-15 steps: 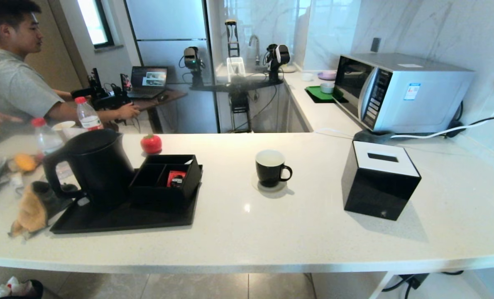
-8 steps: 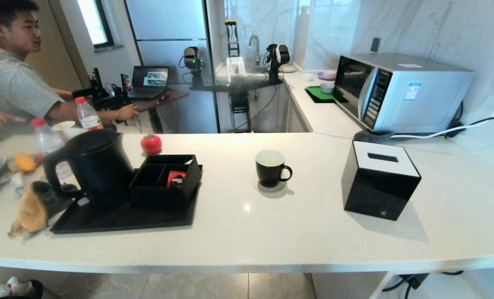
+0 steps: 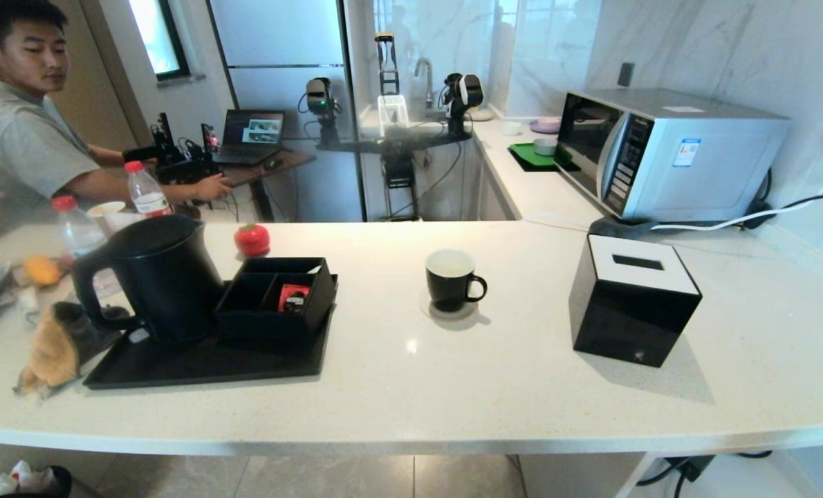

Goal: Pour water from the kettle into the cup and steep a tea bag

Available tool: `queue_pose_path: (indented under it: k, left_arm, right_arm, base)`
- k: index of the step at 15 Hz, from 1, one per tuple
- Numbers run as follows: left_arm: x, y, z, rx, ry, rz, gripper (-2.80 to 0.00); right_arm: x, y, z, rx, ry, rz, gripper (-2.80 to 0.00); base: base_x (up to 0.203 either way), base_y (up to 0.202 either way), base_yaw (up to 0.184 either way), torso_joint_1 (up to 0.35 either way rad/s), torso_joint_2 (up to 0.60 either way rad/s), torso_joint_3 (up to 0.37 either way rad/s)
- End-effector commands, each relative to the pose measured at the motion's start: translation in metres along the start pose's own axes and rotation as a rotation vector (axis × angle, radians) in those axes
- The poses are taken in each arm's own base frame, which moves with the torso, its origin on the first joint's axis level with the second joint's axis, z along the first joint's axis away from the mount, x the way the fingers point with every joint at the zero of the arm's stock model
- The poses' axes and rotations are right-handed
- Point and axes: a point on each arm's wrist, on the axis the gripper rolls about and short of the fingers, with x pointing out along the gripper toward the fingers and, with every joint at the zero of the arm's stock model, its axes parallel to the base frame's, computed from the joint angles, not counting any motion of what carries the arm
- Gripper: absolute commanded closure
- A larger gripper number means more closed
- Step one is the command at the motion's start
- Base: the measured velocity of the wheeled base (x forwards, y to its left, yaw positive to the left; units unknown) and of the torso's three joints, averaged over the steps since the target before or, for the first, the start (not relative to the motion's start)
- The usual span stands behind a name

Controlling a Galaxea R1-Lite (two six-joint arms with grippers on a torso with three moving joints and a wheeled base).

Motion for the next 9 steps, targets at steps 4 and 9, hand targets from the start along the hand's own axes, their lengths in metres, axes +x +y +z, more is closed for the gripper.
queue_pose_path:
  k: [4,9]
  left_arm:
    - [0.0,0.0,0.0,0.0,0.0,0.0,0.0]
    - [0.0,0.0,0.0,0.001,0.0,0.0,0.0]
  right_arm:
    - [0.0,-0.0003,0.0001,0.01,0.001,-0.012,0.0]
    - [0.0001,-0.0002,-0.0001,0.009,0.002,-0.01,0.0]
  base:
    - [0.0,0.0,0.0,0.0,0.0,0.0]
    - [0.0,0.0,0.0,0.0,0.0,0.0]
